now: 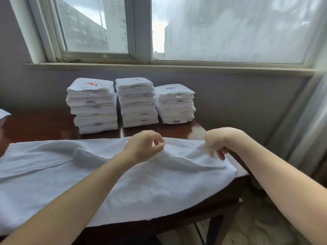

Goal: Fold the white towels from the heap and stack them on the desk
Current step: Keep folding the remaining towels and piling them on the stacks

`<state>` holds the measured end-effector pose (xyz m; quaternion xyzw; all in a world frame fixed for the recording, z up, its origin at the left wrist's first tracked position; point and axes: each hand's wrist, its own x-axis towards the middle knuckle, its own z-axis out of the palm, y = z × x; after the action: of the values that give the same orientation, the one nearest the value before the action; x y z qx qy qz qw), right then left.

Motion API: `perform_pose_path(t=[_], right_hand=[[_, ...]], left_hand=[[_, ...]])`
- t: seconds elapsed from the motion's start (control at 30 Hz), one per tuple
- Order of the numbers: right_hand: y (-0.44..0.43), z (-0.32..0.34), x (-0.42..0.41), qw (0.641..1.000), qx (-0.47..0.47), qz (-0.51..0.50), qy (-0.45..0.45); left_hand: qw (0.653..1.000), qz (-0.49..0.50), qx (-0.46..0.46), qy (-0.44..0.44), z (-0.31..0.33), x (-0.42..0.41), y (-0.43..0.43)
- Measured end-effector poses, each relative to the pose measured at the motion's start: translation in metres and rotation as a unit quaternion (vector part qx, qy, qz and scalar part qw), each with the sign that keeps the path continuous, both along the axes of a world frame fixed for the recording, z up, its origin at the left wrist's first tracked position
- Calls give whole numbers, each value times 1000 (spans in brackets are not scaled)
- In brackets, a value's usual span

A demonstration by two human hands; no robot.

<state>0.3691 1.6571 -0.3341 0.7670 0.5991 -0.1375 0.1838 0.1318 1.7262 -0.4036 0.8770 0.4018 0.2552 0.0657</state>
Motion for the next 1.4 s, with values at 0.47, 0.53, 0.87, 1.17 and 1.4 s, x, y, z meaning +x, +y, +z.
perform_pose_path(t=[0.47, 0.53, 0.87, 1.17, 1.4], right_hand=[[11, -45, 55, 924, 313, -150, 161], [13, -56, 57, 900, 324, -167, 238], [32, -68, 72, 629, 488, -188, 576], [43, -78, 80, 628, 473, -198, 586], [57, -73, 83, 651, 409, -185, 613]], left_hand=[[998, -53, -30, 25, -3, 72, 9], [997, -54, -36, 33, -5, 78, 11], [998, -41, -46, 9, -19, 89, 28], [999, -26, -19, 28, -26, 95, 41], [995, 46, -82, -30, -1, 104, 57]])
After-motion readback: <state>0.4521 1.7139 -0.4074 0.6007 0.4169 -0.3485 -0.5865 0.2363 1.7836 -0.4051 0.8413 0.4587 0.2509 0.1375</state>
